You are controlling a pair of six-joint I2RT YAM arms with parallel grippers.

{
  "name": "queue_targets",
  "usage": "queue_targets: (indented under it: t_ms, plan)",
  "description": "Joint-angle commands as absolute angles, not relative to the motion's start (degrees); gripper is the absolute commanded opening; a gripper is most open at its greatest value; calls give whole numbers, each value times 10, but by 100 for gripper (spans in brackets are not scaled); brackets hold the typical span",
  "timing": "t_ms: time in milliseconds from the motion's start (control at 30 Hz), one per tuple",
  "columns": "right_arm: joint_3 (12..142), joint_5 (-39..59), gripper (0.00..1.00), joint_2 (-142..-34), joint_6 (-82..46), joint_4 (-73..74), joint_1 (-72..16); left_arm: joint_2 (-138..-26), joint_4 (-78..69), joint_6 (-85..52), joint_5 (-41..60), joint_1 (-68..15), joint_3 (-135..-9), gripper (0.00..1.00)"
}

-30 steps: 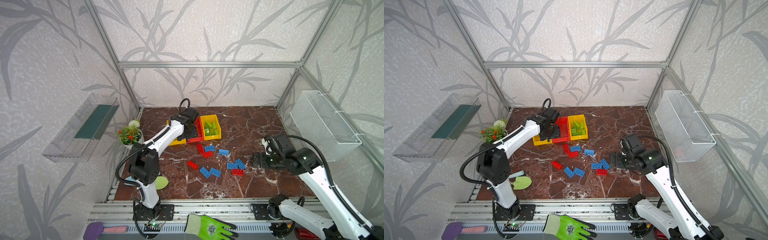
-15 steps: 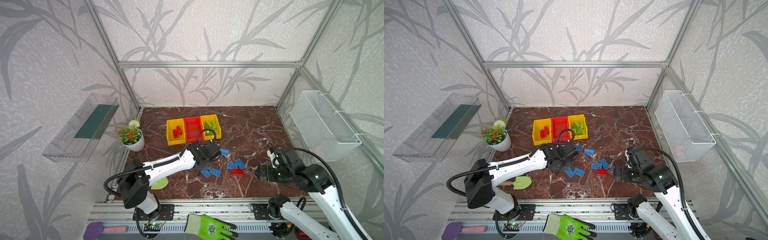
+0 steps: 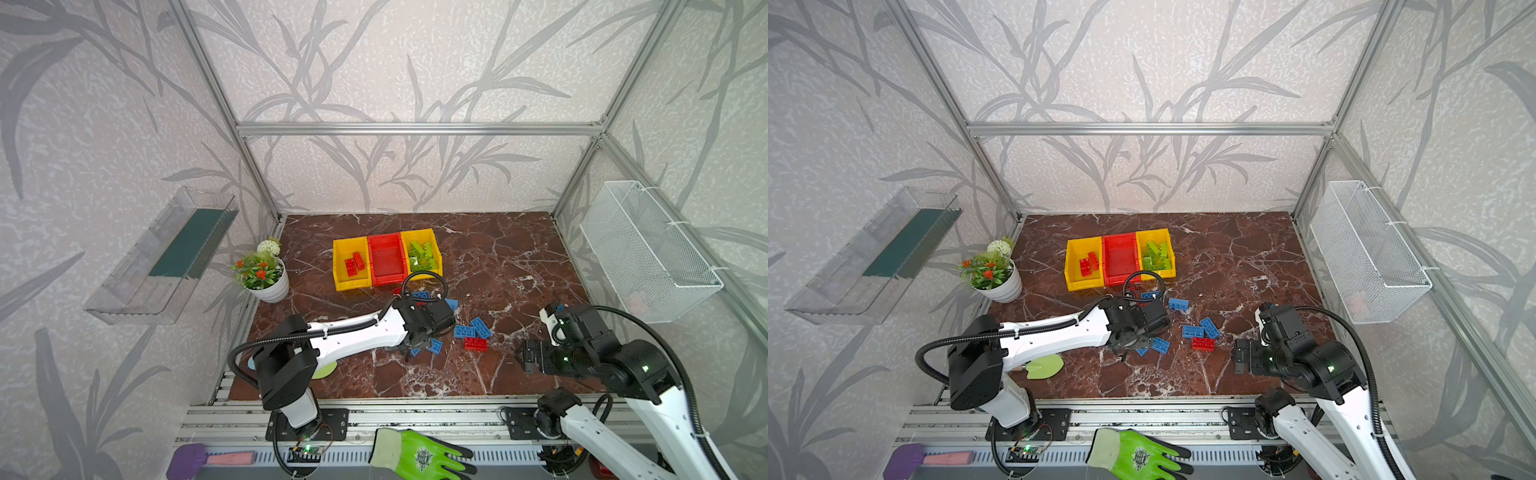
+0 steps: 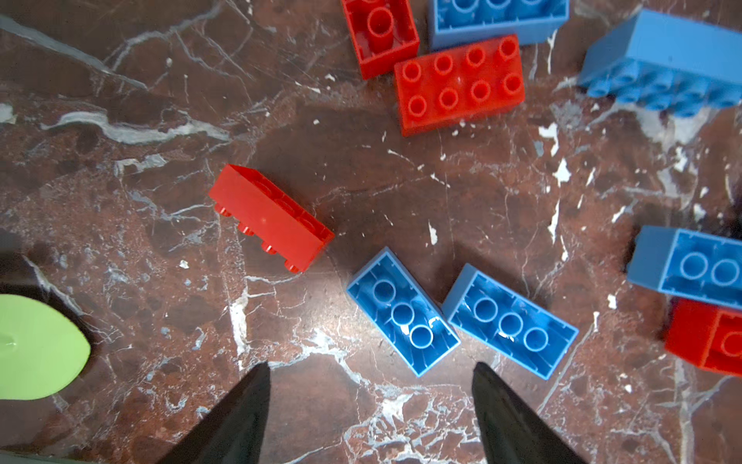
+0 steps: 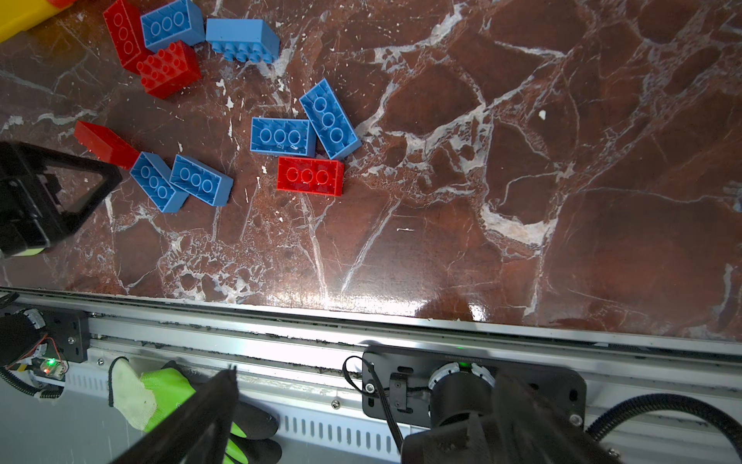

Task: Sort the legos into containers by color
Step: 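Move the left gripper to a red brick among the blue bricks and grasp it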

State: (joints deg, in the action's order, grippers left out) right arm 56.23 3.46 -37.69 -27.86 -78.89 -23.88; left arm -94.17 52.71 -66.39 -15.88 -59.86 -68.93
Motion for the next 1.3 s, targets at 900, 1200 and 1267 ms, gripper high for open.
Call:
queue_targets:
  t_ms: [900,1200,1267]
  plan:
    - [577,44,99,-437,-258,-745,-236,-929,469,-764,-116,-453,-623,80]
    - [590,32,99,-457,-242,-745,-236,-983,452,-761,-89,-435,-630,75]
    - [590,31,99,-460,-242,-743,-236,-996,447,-761,-85,-433,-630,71]
